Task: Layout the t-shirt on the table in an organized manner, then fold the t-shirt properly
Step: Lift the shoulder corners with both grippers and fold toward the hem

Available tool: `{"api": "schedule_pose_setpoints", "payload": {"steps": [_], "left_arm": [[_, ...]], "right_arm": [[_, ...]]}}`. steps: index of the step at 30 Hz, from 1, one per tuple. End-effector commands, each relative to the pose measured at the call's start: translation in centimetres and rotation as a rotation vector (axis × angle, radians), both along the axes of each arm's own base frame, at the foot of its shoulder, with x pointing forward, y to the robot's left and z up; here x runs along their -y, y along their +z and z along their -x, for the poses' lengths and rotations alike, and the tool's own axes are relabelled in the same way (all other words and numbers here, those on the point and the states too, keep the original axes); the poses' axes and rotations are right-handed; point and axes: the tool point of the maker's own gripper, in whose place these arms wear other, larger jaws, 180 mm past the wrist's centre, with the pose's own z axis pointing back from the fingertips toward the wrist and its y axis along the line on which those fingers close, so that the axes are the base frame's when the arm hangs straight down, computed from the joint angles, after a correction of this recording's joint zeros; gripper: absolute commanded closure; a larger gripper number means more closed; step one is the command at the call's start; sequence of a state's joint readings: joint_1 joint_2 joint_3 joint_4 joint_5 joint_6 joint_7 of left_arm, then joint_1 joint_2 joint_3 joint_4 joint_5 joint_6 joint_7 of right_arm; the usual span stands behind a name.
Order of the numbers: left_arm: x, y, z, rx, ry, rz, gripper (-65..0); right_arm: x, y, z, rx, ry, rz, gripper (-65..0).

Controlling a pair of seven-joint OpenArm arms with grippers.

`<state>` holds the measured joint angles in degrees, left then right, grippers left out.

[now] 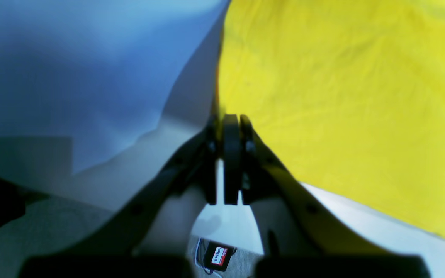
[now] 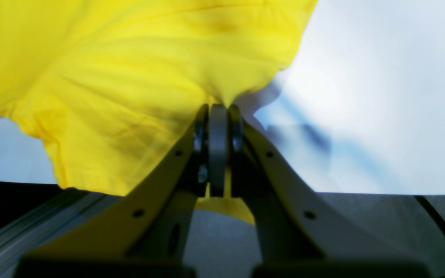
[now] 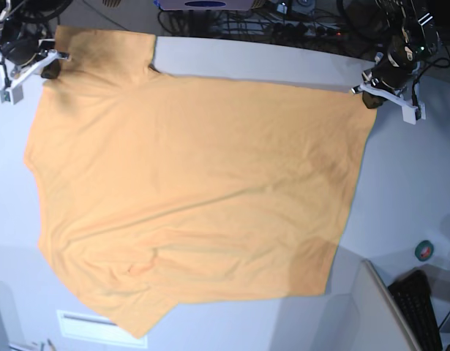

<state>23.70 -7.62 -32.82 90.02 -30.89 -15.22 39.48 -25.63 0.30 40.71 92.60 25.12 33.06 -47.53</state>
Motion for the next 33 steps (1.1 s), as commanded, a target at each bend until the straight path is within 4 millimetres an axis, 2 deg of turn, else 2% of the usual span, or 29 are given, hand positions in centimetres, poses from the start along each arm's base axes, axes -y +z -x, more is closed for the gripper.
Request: {"api": "schedule_pose_setpoints", "payload": {"steps": [1,6,10,14,18,22,26,33], "left_arm": [[-0.4,0.9,-0.7,0.040,0.000,-0.016,0.0],[-0.2,1.2,0.7,0.021,-0.018,-0.030,0.0],[-0.4,1.0,1.6,0.005,-0.016,-0.035,0.0],[-0.3,1.2,2.5,-0.009,-0.026,-0.045,0.0],[-0.2,1.3,2.7,-0.009,-0.028,-0.046,0.0],[0.0,1.9,2.7,0.000,-0.038,-0.056,0.0],[0.2,2.4,2.0,0.022,-0.048,-0.059,0.0],[0.2,4.6,-2.1,0.123,-0.056,-0.071,0.0]], "right_arm": [[0.8,1.1,-0.6,0.040,0.005,0.029,0.0],[1.1,2.0,0.0,0.044,0.021,0.061,0.0],[1.1,2.0,0.4,0.035,0.025,0.063,0.0],[1.1,1.8,1.7,0.011,0.026,0.064,0.0],[1.1,1.8,2.2,0.000,0.026,0.066,0.0],[1.2,2.8,1.5,0.031,0.040,0.089,0.0],[1.3,4.2,-0.4,0.084,0.054,0.116,0.0],[1.3,5.5,-4.4,0.155,0.070,0.126,0.0]]}}
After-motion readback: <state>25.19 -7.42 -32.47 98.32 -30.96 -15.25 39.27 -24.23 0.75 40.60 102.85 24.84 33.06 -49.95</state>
